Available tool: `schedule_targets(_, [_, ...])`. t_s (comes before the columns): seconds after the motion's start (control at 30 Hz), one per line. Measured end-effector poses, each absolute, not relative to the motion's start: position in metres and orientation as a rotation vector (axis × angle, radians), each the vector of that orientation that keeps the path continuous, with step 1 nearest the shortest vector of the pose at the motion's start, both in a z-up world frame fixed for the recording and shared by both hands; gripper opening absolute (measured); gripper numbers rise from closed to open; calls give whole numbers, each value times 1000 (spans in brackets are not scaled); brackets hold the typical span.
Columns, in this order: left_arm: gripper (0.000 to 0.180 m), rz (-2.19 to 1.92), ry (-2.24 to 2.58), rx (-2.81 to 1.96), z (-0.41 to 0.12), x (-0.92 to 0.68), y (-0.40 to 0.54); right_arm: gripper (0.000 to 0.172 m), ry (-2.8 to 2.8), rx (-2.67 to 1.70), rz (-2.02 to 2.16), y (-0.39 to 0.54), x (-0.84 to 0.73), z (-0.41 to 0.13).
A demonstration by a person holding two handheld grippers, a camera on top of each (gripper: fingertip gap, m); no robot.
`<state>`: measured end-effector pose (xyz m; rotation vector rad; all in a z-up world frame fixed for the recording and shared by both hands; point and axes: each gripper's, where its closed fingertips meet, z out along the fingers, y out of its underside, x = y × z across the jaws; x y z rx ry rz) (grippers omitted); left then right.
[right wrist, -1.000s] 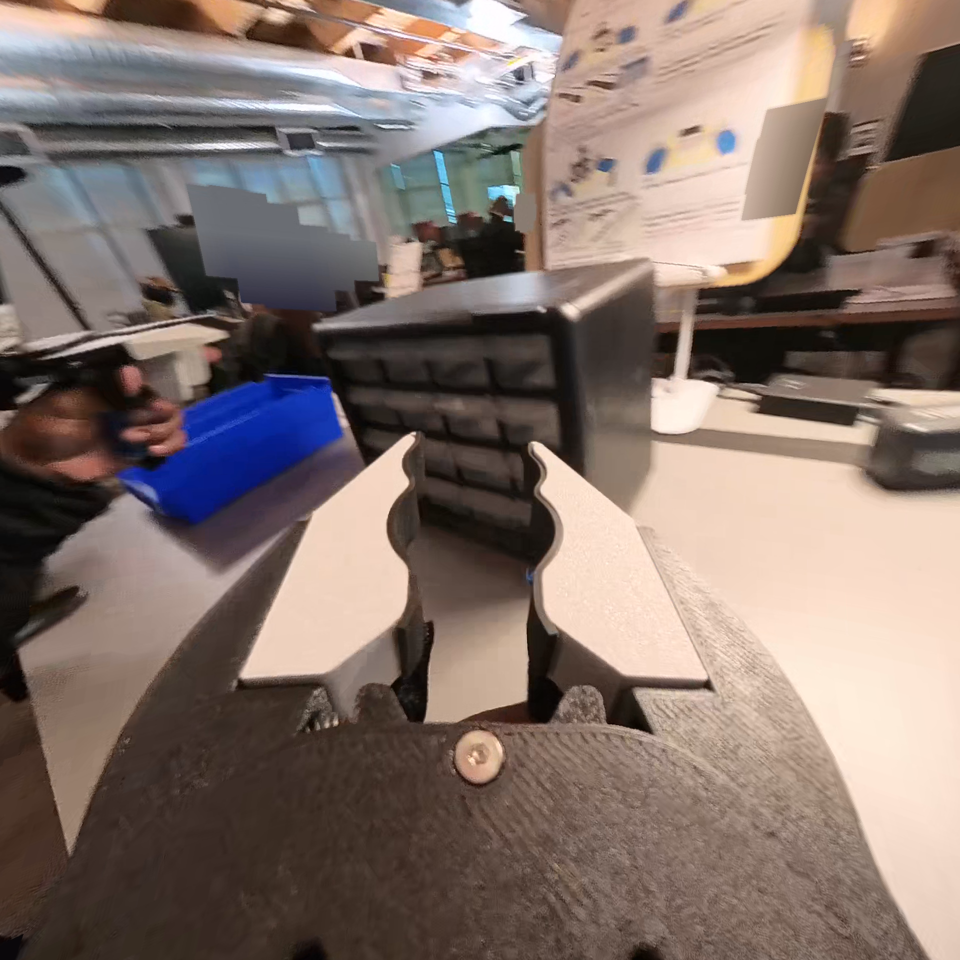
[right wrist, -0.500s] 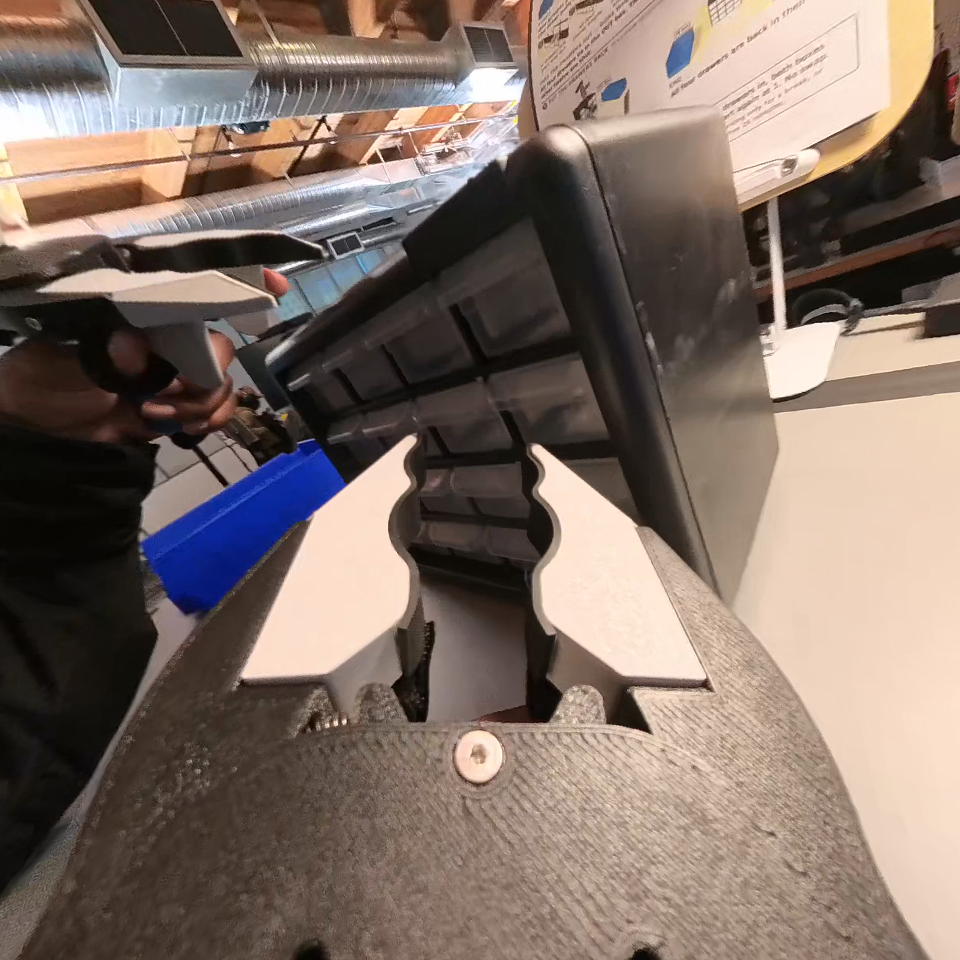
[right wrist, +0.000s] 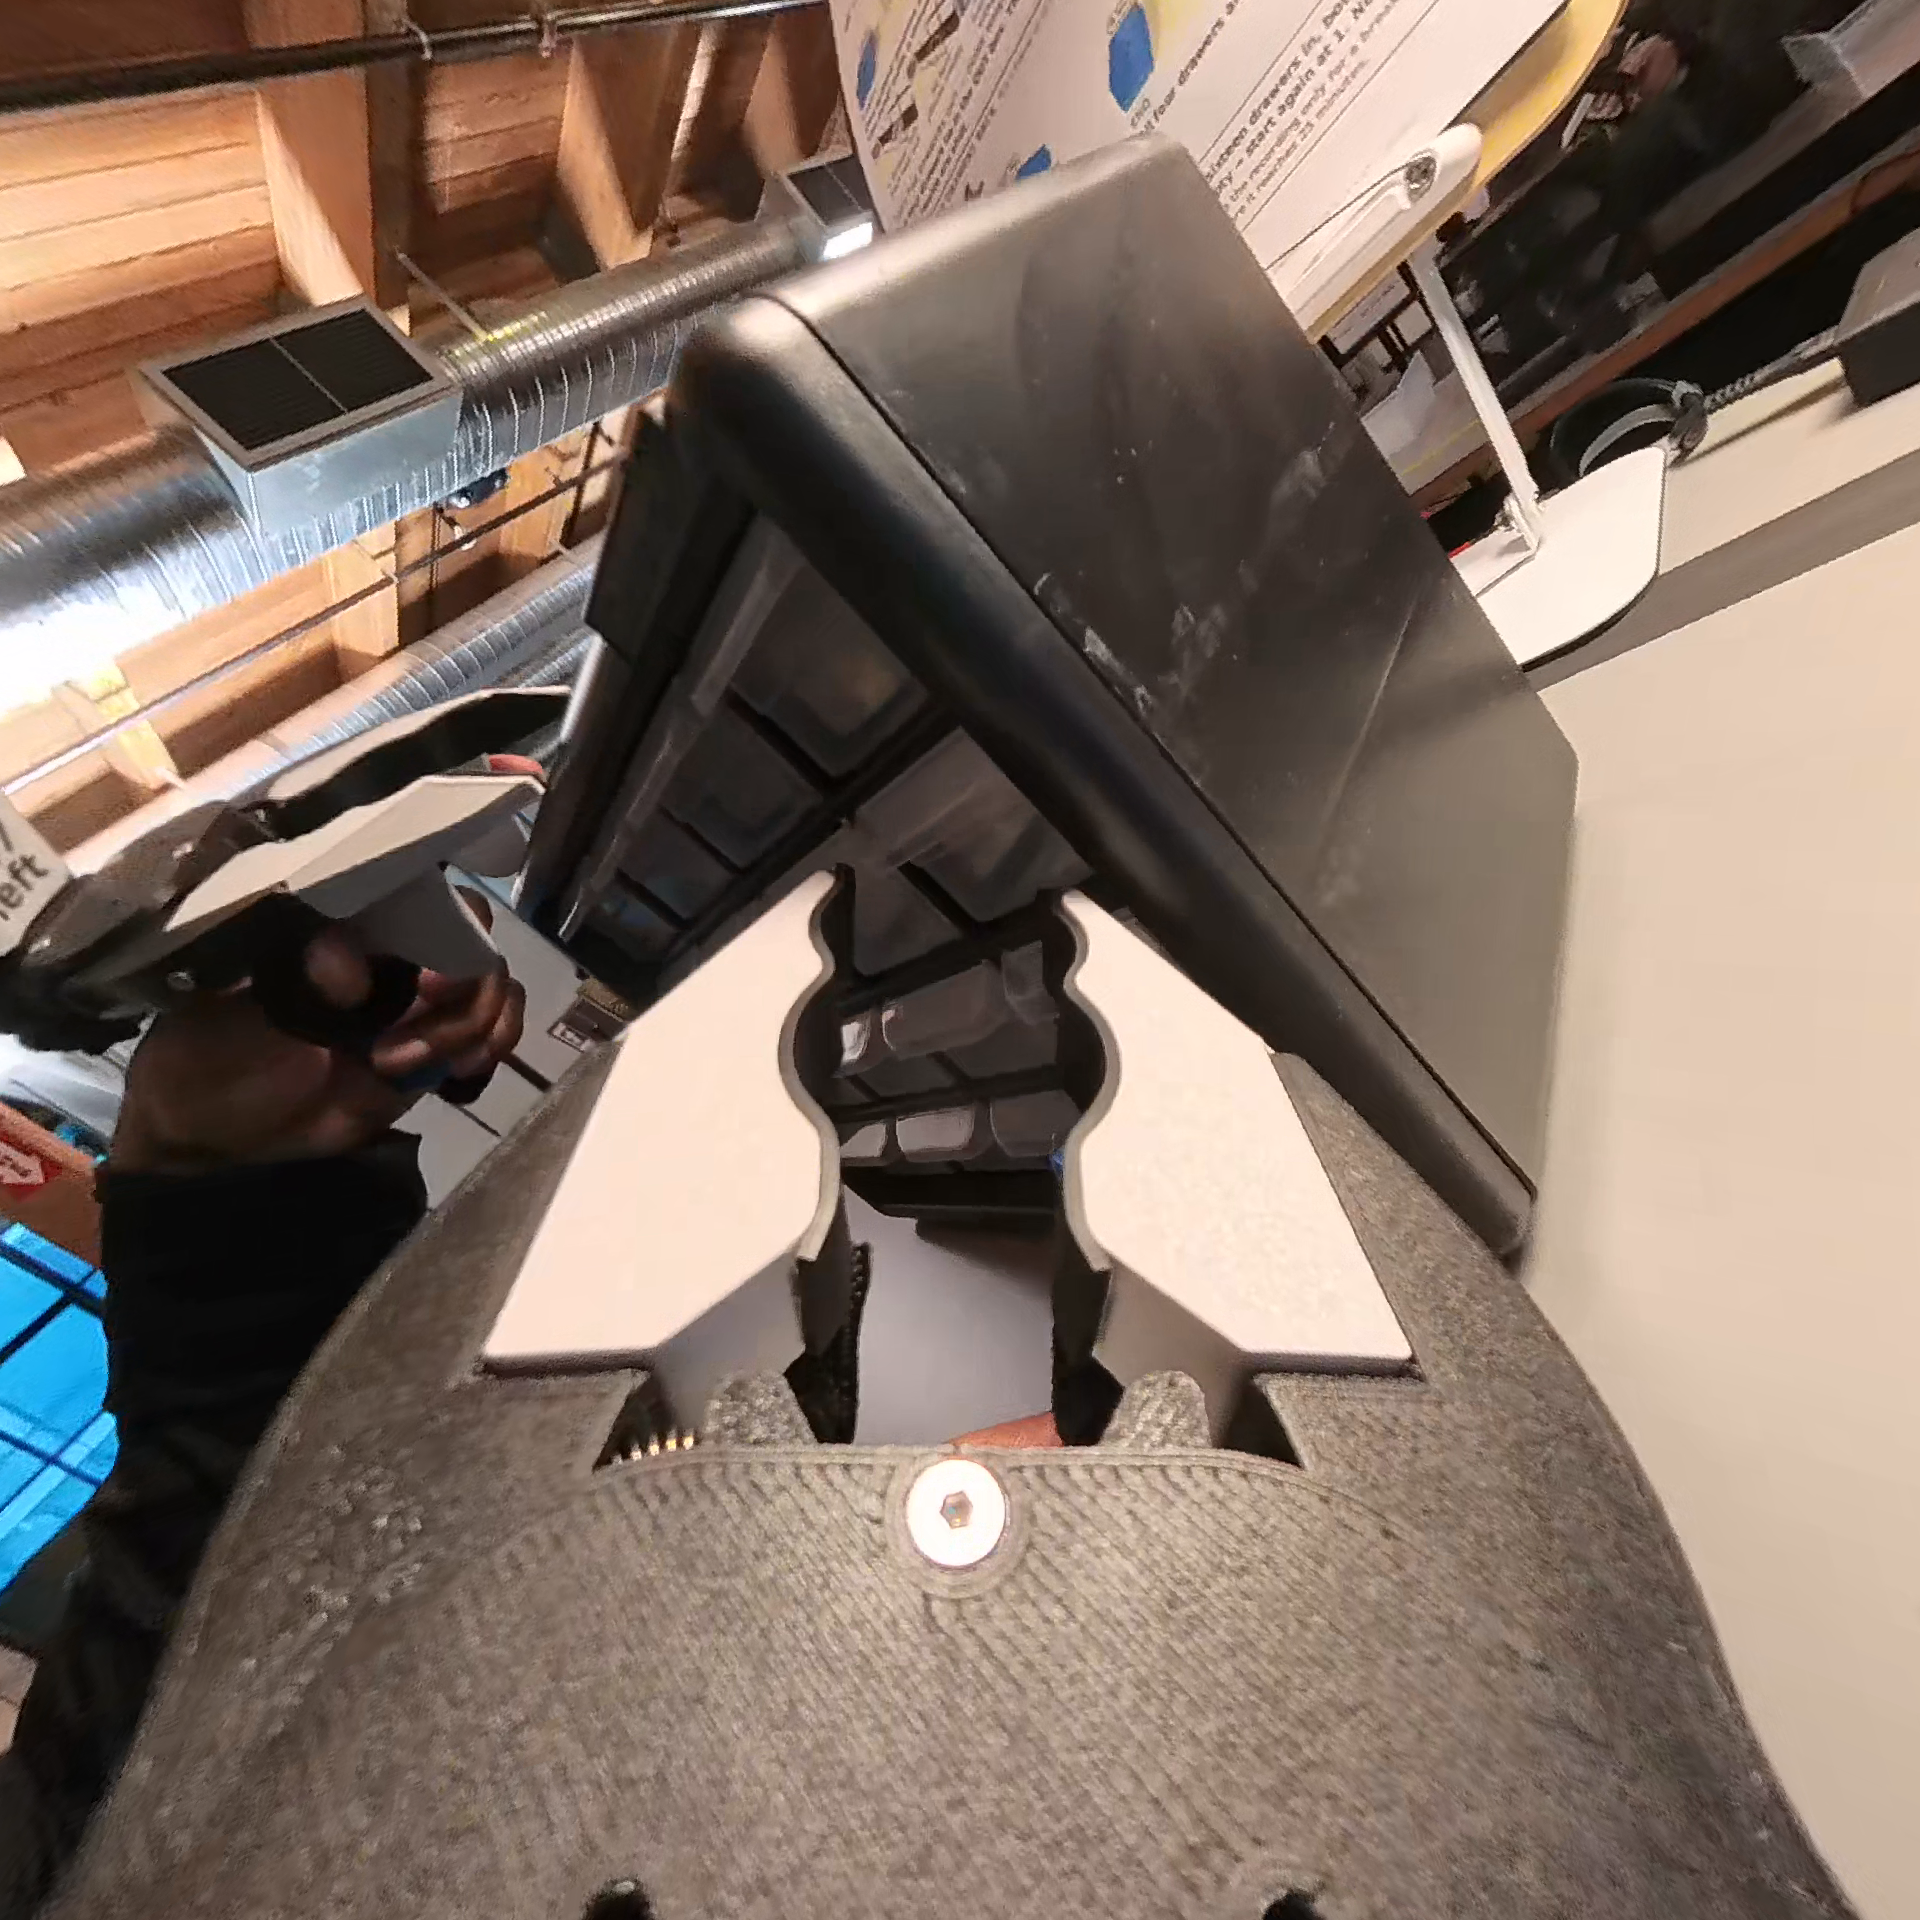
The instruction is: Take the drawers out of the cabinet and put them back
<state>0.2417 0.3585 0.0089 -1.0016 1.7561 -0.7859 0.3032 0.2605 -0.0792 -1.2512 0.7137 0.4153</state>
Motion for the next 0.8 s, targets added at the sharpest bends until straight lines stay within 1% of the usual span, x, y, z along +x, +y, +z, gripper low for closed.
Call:
schedule_targets(0.1, [52,-778,1756,-997,9,241,359,37,763,-1211,449,265,307,-79])
schedule_targets(0.23, [52,-778,1754,-995,9,242,358,32,801,-1151,484,269,308,-75])
schedule_targets(0.33, [51,-779,1750,-1000,9,242,359,16,808,-1105,507,269,308,-72])
schedule_targets(0.37, [51,-779,1748,-1000,9,242,359,2,795,-1093,511,268,306,-69])
schedule_targets(0.4, [51,-779,1747,-1001,9,242,359,2,798,-1091,505,267,305,-69])
schedule_targets(0.43, [51,-778,1745,-1002,9,242,359,7,797,-1085,506,266,302,-69])
schedule_targets(0.8, [49,-780,1748,-999,9,241,359,4,765,-968,674,205,225,-71])
